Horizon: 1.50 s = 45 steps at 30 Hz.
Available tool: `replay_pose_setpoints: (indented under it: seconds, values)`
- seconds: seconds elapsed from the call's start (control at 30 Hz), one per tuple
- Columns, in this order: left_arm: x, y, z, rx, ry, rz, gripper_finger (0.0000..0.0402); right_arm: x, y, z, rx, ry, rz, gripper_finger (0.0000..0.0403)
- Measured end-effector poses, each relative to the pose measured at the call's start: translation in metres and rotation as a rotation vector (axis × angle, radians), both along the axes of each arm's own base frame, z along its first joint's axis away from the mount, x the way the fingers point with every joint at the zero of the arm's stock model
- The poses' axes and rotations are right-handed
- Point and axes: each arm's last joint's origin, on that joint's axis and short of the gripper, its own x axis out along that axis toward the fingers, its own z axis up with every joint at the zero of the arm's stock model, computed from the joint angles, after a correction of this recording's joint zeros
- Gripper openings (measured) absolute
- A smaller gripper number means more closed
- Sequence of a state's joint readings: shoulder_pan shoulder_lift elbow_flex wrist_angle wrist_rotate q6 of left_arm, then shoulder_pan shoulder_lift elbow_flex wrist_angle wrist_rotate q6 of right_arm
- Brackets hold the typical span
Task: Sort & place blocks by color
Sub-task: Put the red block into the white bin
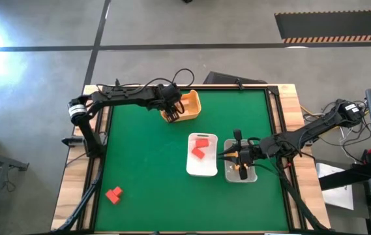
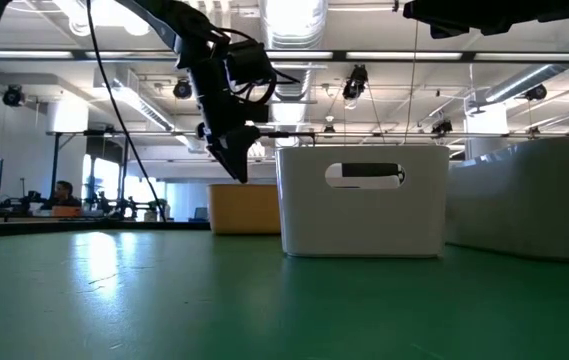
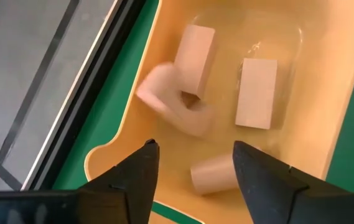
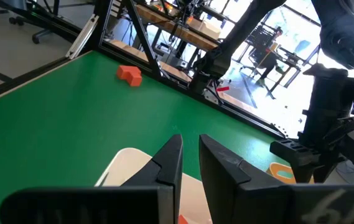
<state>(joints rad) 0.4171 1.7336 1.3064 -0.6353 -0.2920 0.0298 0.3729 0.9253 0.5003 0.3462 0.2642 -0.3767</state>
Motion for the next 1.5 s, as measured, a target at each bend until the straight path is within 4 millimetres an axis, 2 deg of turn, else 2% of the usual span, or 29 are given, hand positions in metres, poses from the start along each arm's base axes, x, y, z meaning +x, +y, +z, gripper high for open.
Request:
replay_pose_setpoints:
  seconds: [0.2, 0.4, 0.57, 0.73, 0.9, 1.0, 1.13, 1.23, 1.37, 1.5]
  values:
    - [0.001, -0.002, 0.0, 0.0, 0.0, -0.005, 0.0194, 0.0, 0.0, 0.0, -0.004, 0.001, 0.001, 0.0043]
    - [0.003, -0.012, 0.007, 0.0, -0.028, -0.014, 0.0194, 0.0, 0.0, 0.0, -0.016, 0.0, 0.003, 0.0043]
    - [0.003, -0.027, 0.018, 0.007, -0.067, -0.043, 0.0195, 0.0, 0.0, -0.001, -0.017, 0.002, 0.003, 0.0043]
    - [0.003, -0.051, 0.036, 0.01, -0.136, -0.073, 0.0195, 0.0, 0.0, -0.002, -0.019, 0.006, 0.003, 0.0043]
    - [0.001, -0.082, 0.054, -0.005, -0.217, -0.119, 0.0195, 0.0, 0.0, -0.002, -0.009, 0.01, 0.002, 0.0043]
    - [0.002, -0.105, 0.058, -0.046, -0.26, -0.122, 0.0195, -0.001, 0.0, -0.004, 0.005, 0.018, -0.001, 0.0043]
    - [0.006, -0.145, 0.058, -0.138, -0.314, -0.127, 0.0195, -0.001, 0.0, -0.005, 0.024, 0.021, -0.004, 0.0043]
    - [0.004, -0.18, 0.051, -0.279, -0.299, -0.151, 0.0195, -0.001, 0.0, -0.005, 0.041, 0.026, -0.008, 0.0043]
    - [-0.013, -0.225, 0.044, -0.534, -0.188, -0.062, 0.0195, -0.002, -0.001, -0.007, 0.04, 0.044, -0.009, 0.0043]
    - [-0.053, -0.262, 0.035, -0.629, 0.077, 0.226, 0.0194, -0.002, -0.001, -0.007, 0.057, 0.048, -0.012, 0.0043]
